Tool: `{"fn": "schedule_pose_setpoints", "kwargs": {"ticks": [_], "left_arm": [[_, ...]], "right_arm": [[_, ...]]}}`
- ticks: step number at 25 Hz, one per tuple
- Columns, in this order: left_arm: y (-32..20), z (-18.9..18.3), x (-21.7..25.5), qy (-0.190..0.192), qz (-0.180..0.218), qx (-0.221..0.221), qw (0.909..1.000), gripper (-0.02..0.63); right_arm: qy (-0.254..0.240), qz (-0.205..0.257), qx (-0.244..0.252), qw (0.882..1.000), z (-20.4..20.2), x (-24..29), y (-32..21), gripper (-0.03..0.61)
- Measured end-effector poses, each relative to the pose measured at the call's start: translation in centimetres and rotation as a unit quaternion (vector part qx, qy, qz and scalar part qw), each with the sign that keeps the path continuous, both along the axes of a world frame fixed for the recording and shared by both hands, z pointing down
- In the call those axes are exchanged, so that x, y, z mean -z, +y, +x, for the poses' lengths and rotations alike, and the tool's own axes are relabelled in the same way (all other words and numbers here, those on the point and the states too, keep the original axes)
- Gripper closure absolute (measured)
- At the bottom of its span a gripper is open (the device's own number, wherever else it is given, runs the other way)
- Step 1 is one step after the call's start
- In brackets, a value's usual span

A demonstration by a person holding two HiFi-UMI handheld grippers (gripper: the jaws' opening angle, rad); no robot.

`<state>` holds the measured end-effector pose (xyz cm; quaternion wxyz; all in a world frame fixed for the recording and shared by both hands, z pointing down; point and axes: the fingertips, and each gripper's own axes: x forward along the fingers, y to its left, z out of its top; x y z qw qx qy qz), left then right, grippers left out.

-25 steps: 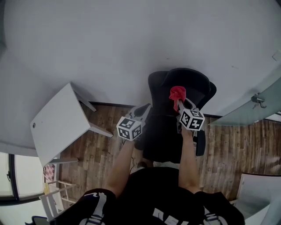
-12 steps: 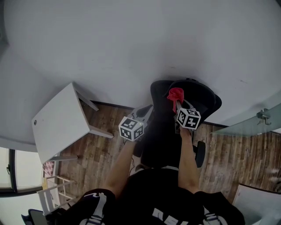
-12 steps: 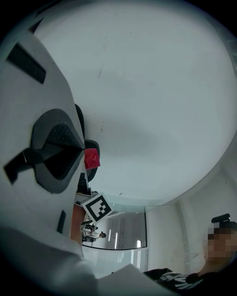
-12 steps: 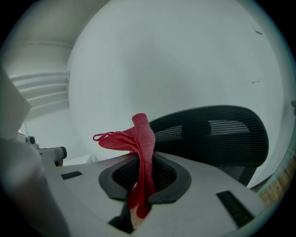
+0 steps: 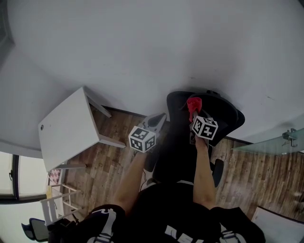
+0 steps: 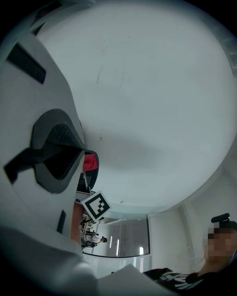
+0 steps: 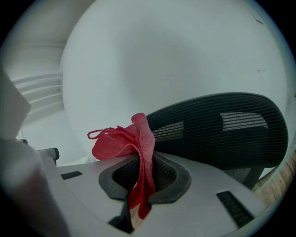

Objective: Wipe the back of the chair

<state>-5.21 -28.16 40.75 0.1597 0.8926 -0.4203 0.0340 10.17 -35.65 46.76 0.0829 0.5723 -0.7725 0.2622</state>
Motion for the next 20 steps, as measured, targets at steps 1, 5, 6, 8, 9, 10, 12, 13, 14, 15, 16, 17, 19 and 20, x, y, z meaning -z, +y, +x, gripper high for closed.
{"fn": "schedule_pose_setpoints", "kwargs": {"ticks": [1, 5, 6, 8, 9, 10, 12, 13, 14, 15, 16, 17, 19, 20], "left_arm": [[-0.2, 0.0, 0.0, 0.000, -0.001, 0.002, 1.0000, 0.589], [-0.7, 0.6, -0.1, -0.001, -0.003, 0.002, 1.0000, 0.589], [-0.8, 0.8, -0.1, -0.001, -0.003, 0.001, 1.0000, 0.589], [-1.0, 1.4, -0.1, -0.002, -0.003, -0.002, 1.0000, 0.589], [-1.1, 1.7, 0.0, -0.001, -0.002, -0.004, 1.0000, 0.589], [-1.2, 2.1, 0.0, -0.001, -0.002, -0.007, 1.0000, 0.589], [-1.4, 3.0, 0.0, -0.002, -0.002, -0.013, 0.9999, 0.589], [-1.6, 3.5, 0.0, -0.002, -0.002, -0.016, 0.9999, 0.589], [-1.7, 4.0, 0.0, -0.002, -0.002, -0.019, 0.9998, 0.589], [-1.7, 4.5, 0.0, -0.001, -0.001, -0.023, 0.9997, 0.589], [-1.8, 5.0, 0.0, -0.001, -0.001, -0.027, 0.9996, 0.589], [-1.8, 5.5, 0.0, -0.001, 0.000, -0.031, 0.9995, 0.589], [-1.9, 6.4, 0.0, -0.002, 0.000, -0.038, 0.9993, 0.589], [-1.9, 6.9, 0.0, -0.002, 0.000, -0.041, 0.9992, 0.589]], "right_arm": [[-0.008, -0.004, -0.001, 1.000, 0.1, 0.0, -0.2, 0.509], [-0.025, -0.007, -0.002, 1.000, 0.7, -0.2, -0.8, 0.508], [-0.022, -0.007, -0.005, 1.000, 1.1, -0.2, -0.8, 0.508], [-0.017, -0.007, -0.016, 1.000, 2.1, -0.1, -0.9, 0.508], [-0.016, -0.007, -0.023, 1.000, 2.7, 0.0, -0.9, 0.508], [-0.015, -0.007, -0.030, 0.999, 3.4, 0.0, -0.9, 0.508], [-0.015, -0.005, -0.043, 0.999, 4.8, 0.1, -0.9, 0.506], [-0.015, -0.004, -0.050, 0.999, 5.6, 0.1, -0.9, 0.506], [-0.014, -0.002, -0.057, 0.998, 6.4, 0.1, -0.9, 0.506], [-0.012, -0.001, -0.065, 0.998, 7.2, 0.1, -0.9, 0.505], [-0.009, 0.001, -0.073, 0.997, 8.0, 0.0, -0.8, 0.505], [-0.007, 0.002, -0.081, 0.997, 8.8, 0.0, -0.7, 0.505], [-0.004, 0.003, -0.095, 0.995, 10.3, -0.1, -0.4, 0.503], [-0.002, 0.004, -0.100, 0.995, 11.0, -0.1, -0.3, 0.503]]}}
